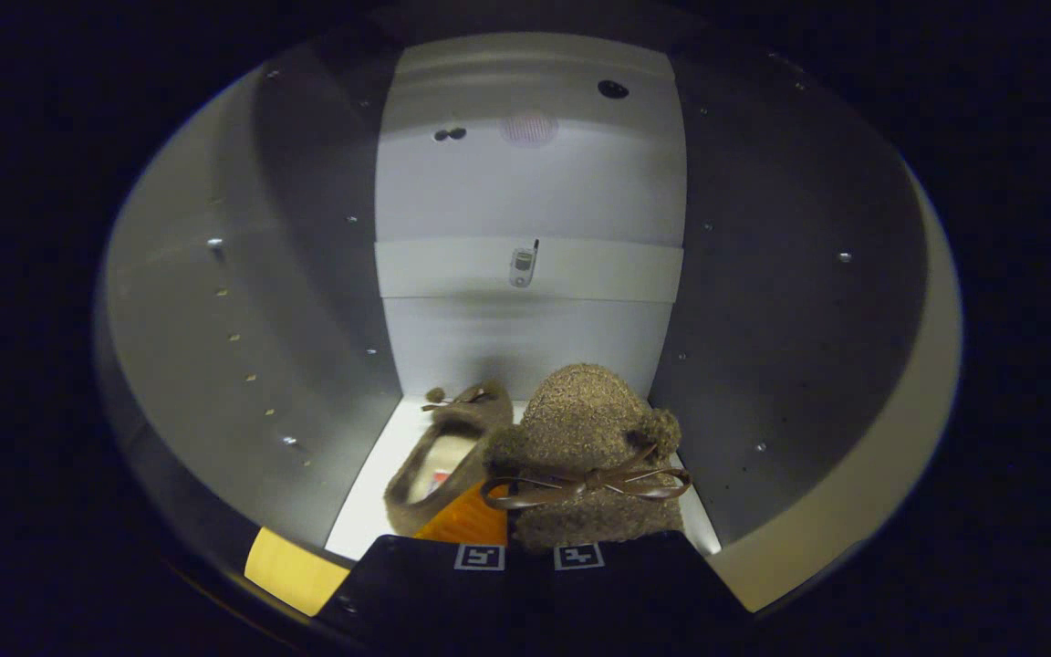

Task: Open the shoe cabinet door, grab the shoes and put them into the shoe cabinet, then close the shoe cabinet door.

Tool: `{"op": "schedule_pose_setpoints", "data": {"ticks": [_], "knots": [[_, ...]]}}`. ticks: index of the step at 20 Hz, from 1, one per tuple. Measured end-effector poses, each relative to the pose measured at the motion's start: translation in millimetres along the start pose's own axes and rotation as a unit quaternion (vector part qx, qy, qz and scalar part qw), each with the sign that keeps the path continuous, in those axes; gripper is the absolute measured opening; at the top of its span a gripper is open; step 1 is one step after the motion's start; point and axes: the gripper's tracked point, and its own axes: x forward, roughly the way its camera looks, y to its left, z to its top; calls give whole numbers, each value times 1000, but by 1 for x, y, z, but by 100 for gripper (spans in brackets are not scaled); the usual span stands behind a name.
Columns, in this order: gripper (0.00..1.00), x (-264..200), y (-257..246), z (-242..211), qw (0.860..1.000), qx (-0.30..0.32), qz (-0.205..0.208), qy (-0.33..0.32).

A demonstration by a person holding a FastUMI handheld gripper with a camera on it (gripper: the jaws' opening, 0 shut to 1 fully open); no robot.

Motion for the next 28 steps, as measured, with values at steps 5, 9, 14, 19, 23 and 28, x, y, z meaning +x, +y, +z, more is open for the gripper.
{"op": "schedule_pose_setpoints", "data": {"ticks": [5,9,14,19,23,28], "knots": [[5,69,-11,-15,999,8,7,49],[5,105,-11,-23,997,23,8,70],[4,129,-19,-43,994,24,-8,105],[5,134,-23,-42,992,59,-12,114],[19,120,-20,-46,990,60,-8,128],[92,81,-17,-28,994,68,-11,86]]}}
